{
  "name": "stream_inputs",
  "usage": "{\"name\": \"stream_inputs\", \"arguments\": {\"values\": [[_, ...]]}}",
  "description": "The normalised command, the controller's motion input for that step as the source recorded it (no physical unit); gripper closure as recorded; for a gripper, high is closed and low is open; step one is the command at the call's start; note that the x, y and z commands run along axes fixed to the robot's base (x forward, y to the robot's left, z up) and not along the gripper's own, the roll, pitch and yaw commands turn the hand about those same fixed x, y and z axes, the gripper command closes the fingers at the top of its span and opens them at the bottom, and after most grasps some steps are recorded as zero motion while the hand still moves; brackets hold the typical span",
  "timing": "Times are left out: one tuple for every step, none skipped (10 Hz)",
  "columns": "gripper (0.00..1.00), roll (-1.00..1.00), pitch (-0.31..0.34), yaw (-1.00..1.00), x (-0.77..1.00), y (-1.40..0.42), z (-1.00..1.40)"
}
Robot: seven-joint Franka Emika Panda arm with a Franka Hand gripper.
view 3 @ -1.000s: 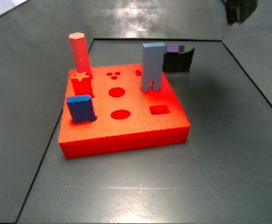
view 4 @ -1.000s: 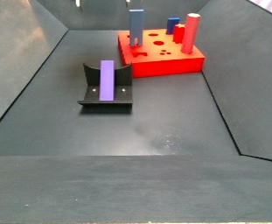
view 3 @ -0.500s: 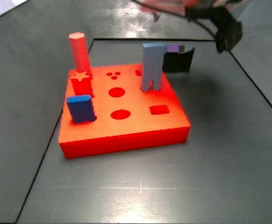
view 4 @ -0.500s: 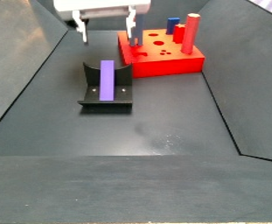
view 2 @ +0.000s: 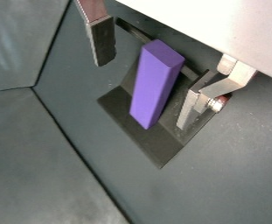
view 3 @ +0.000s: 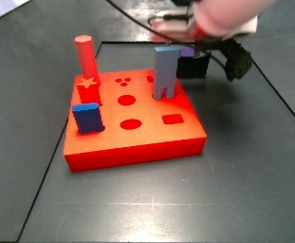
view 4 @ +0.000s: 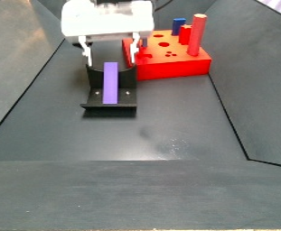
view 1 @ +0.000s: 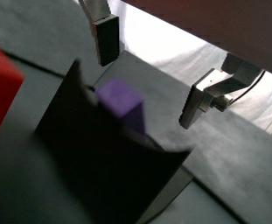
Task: Pick up the rectangle object. Move up. Place the rectangle object on the fixture. Regrasp the rectangle object. Move to above the board. Insert the rectangle object.
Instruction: Regrasp the rectangle object, then move to above the board.
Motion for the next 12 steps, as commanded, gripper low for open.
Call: {"name": "stream_inputs", "arguments": {"values": [[0.0,0.06,-0.025,-0.04,0.08,0.01,-0.56],[0.0,0.06,-0.013,-0.02,0.07,0.01,-0.41],[0.0,0.06,-0.008,-0.01,0.07,0.01,-0.27],[0.0,0.05,0.006,0.0,0.01,0.0,-0.17],[0.0,0.05,0.001,0.0,0.01,0.0,-0.17],[0.0,0.05,0.001,0.0,0.01,0.0,-0.17],[0.0,0.05,0.001,0.01,0.01,0.0,-0.17],[0.0,0.05,0.001,0.01,0.01,0.0,-0.17],[1.0,0.0,0.0,0.0,0.0,0.0,-0.33],[1.0,-0.27,-0.041,0.06,-0.14,-0.23,1.0],[1.0,-0.27,-0.035,0.05,-0.15,-0.23,1.0],[1.0,-0.23,-0.038,0.03,-0.15,-0.2,1.0]]}}
